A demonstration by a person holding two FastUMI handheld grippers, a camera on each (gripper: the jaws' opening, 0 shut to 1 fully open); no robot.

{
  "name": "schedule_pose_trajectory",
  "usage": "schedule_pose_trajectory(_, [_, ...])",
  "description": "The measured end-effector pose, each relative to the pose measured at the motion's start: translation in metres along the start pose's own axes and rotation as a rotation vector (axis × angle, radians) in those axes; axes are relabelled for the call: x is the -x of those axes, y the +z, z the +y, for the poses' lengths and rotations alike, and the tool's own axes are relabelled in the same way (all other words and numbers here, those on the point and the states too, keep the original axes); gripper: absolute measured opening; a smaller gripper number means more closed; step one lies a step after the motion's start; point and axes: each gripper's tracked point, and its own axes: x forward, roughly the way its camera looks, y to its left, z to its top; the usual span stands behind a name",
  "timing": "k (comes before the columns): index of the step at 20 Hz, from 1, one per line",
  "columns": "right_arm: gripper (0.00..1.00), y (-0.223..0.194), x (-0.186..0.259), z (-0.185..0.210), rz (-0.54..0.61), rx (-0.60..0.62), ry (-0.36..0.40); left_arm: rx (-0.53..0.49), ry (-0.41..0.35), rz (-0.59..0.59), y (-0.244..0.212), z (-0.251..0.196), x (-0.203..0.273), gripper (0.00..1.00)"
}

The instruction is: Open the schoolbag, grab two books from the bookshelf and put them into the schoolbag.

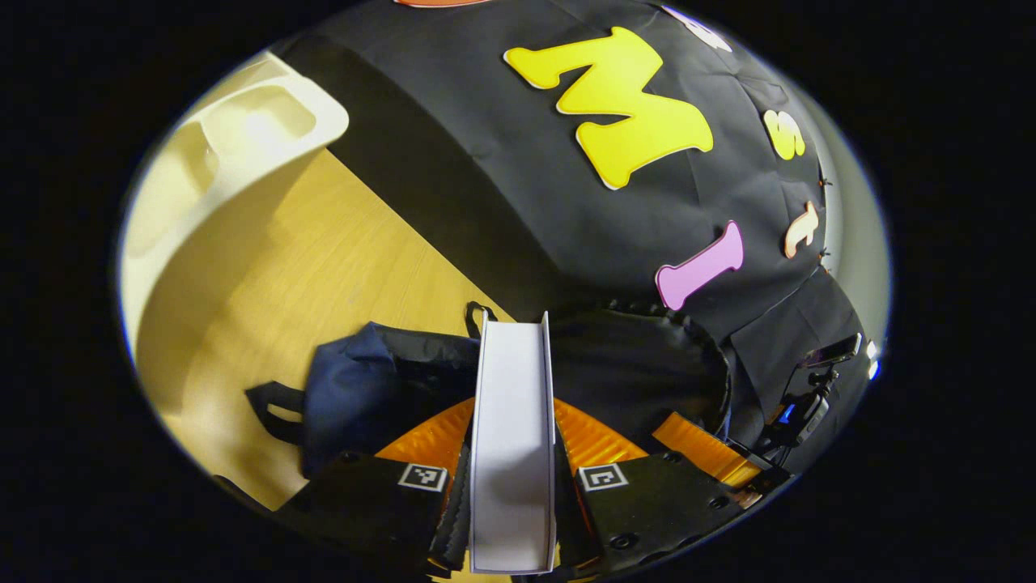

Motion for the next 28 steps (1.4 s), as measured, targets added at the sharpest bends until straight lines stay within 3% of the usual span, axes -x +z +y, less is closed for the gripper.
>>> schedule_pose_trajectory(3, [0.02,0.004,-0.002,0.005,0.007,0.013,0.005,0.195,-0.080,0.002,-0.013,0.009,-0.031,0.45])
schedule_pose_trajectory(5, [0.02,0.005,-0.005,0.010,0.016,0.029,0.009,0.266,-0.123,0.002,-0.031,0.018,-0.055,0.45])
schedule_pose_trajectory(9, [0.02,0.001,-0.007,0.015,0.026,0.037,0.027,0.319,-0.156,0.042,-0.057,0.020,-0.088,0.45])
schedule_pose_trajectory(12, [0.00,0.005,-0.007,0.016,0.012,0.044,0.027,0.312,-0.202,-0.004,-0.051,0.015,-0.097,0.45])
schedule_pose_trajectory(13, [0.02,0.005,-0.008,0.017,0.011,0.043,0.029,0.292,-0.201,-0.023,-0.050,0.017,-0.099,0.45])
schedule_pose_trajectory(14, [0.02,0.004,-0.010,0.018,0.013,0.048,0.027,0.276,-0.196,-0.029,-0.051,0.021,-0.100,0.51])
schedule_pose_trajectory(15, [0.02,0.003,-0.011,0.016,0.011,0.052,0.019,0.264,-0.174,-0.029,-0.051,0.027,-0.099,0.39])
schedule_pose_trajectory(17, [0.02,-0.005,-0.012,0.016,0.021,0.034,0.031,0.190,-0.060,-0.030,-0.051,0.051,-0.101,0.48])
schedule_pose_trajectory(18, [0.02,-0.008,-0.011,0.016,0.026,0.023,0.038,0.126,-0.002,-0.020,-0.050,0.061,-0.101,0.39])
schedule_pose_trajectory(20, [0.02,-0.013,-0.012,0.011,0.024,0.035,0.027,-0.015,0.094,0.008,-0.057,0.071,-0.094,0.77])
schedule_pose_trajectory(21, [0.02,-0.014,-0.011,0.008,0.014,0.045,0.018,-0.105,0.147,0.017,-0.058,0.073,-0.090,0.72])
schedule_pose_trajectory(24, [0.02,-0.016,-0.006,0.004,-0.008,0.048,-0.001,-0.334,0.255,0.037,-0.057,0.076,-0.067,0.81])
schedule_pose_trajectory(28, [0.02,-0.017,0.000,-0.007,-0.032,0.029,-0.031,-0.430,0.256,0.021,-0.039,0.059,-0.035,0.82])
